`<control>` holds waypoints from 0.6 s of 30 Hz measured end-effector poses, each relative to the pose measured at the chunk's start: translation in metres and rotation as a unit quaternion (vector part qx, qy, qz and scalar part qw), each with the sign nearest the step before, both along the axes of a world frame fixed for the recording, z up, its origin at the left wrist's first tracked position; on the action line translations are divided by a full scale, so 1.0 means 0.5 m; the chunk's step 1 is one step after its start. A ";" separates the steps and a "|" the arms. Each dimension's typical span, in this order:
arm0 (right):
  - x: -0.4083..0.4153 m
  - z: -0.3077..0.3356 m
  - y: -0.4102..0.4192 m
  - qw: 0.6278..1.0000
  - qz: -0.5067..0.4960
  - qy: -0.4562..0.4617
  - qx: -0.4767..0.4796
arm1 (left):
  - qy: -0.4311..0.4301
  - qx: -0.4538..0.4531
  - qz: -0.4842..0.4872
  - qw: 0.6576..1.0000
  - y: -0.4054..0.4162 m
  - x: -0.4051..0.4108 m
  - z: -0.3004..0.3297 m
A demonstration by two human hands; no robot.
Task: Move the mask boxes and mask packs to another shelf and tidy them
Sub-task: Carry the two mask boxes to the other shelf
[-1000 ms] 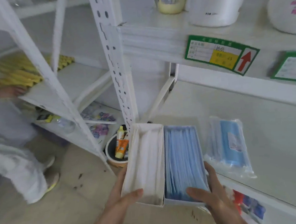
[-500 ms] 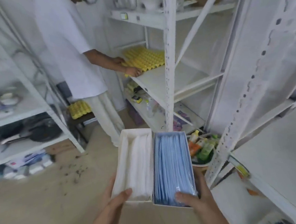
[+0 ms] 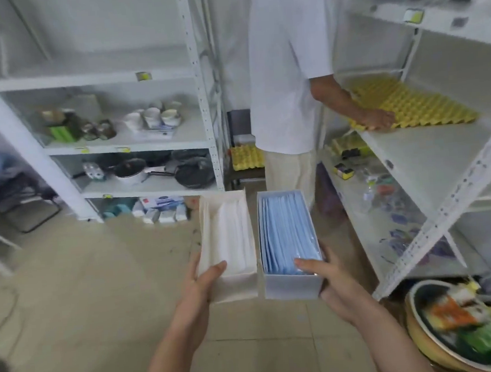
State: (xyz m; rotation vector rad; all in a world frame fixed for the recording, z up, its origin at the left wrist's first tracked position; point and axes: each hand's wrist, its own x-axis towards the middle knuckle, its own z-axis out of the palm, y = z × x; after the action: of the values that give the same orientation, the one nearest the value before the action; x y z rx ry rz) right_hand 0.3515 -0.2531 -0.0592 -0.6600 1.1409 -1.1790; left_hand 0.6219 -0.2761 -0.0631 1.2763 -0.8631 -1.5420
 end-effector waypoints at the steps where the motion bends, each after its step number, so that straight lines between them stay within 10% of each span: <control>1: 0.013 0.000 -0.031 1.000 0.013 -0.002 0.004 | -0.003 -0.004 0.014 1.000 -0.019 0.013 0.005; 18: 0.209 0.041 -0.541 0.973 0.230 0.021 -0.011 | -0.025 -0.022 0.266 0.963 -0.314 0.171 0.048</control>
State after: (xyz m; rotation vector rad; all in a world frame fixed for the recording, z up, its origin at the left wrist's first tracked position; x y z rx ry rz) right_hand 0.4561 -0.5235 -0.0385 -0.9143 0.9417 -0.7846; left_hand 0.7076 -0.4330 -0.0389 1.3789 -0.5197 -1.0611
